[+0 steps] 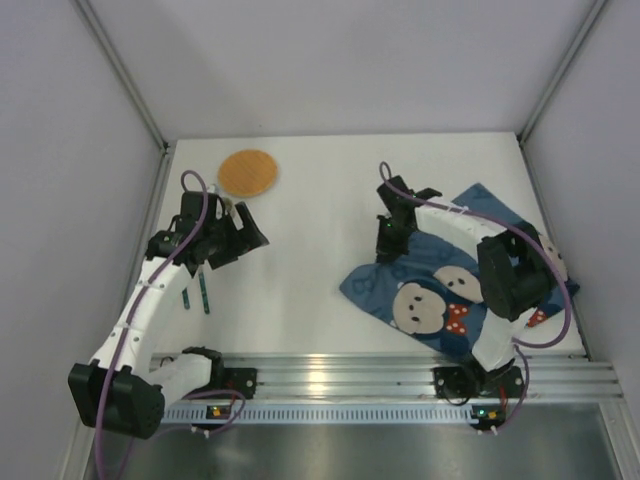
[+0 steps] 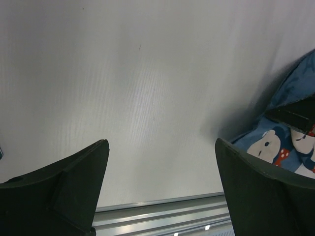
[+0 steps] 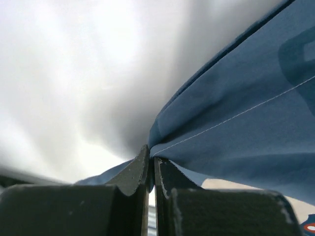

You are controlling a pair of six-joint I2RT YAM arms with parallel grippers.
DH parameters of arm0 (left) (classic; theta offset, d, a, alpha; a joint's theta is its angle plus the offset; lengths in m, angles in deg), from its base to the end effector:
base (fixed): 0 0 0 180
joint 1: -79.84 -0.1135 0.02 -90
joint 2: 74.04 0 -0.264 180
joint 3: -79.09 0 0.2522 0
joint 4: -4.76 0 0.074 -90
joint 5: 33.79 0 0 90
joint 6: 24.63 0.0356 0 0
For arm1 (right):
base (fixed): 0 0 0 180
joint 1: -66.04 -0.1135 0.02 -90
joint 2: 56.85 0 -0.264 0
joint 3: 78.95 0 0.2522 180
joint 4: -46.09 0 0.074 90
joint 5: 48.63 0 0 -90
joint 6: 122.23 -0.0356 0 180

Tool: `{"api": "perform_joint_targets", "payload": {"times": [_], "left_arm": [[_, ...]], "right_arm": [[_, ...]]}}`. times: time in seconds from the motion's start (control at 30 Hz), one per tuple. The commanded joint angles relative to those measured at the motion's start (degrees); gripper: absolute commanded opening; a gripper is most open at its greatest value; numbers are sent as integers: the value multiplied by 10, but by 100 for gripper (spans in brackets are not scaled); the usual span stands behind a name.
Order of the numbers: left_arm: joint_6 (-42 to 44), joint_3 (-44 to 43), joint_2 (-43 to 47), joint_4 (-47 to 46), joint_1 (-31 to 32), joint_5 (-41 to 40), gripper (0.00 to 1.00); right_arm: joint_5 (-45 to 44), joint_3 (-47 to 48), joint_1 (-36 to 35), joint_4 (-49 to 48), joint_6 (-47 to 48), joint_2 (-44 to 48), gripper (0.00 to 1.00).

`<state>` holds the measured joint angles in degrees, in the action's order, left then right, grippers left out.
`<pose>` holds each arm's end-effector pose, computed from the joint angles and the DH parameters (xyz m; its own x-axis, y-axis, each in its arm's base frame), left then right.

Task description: Set the dinner table for one person

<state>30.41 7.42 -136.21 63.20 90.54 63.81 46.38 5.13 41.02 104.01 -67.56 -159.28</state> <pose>0.2126 -0.0450 0.3062 -0.7616 -0.4341 -0.4812 -0.2038 0.8652 -0.4581 0.3088 0.1475 0.1856 -0.9727 0.1818 -0.1446 0.1500 0.9669 0.2065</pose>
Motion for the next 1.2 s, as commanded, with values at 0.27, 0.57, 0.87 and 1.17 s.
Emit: {"api": "perform_joint_targets", "payload": {"times": [0.27,0.57,0.87,1.17], "left_arm": [[-15,-26,6,2,7,-7,94],[-24,-48,-15,22,104,-61,95],[-115,-12,-160,-48,346,-88,95],[-140,-67,-355,-97,419,-51,94]], "right_arm": [[243,252,-79,-212,-239,-137,99],[272,247,-18,-251,-235,-110,100],[229,65,166,-161,-88,50,100],[218,-9,299,-92,2,94,100]]}}
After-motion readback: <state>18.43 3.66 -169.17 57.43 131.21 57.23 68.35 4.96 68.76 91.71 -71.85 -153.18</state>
